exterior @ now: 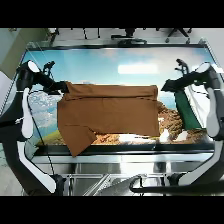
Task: Fold the shirts.
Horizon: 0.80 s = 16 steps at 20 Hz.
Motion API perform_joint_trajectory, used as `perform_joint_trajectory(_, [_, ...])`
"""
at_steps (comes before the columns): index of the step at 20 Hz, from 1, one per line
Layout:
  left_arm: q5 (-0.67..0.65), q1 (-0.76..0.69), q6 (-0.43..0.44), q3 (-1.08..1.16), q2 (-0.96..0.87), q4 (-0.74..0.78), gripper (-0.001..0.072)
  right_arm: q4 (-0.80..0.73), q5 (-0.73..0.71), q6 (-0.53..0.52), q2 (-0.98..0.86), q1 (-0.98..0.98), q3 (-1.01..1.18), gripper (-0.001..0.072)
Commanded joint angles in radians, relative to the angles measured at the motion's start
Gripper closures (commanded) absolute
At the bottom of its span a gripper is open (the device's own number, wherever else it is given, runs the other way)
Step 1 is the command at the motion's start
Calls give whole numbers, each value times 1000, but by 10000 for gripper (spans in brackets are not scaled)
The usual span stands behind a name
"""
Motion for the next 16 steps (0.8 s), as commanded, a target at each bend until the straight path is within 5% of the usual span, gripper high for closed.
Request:
perform_joint_trajectory(1, [-123,56,-48,-263,171,-13,105,-14,126,20,148,-102,-150,367])
perform_joint_trajectory(5, [-38,122,-51,-791,476,-10,105,-10,61,7,332,-224,-516,364])
perform_joint_trajectory(8, [57,179,-51,-1084,640,-14,104,6,-6,-3,401,-239,-703,243])
perform_joint_trajectory(16, [462,140,34,-1368,684,-259,105,155,-150,-117,397,-154,-902,244])
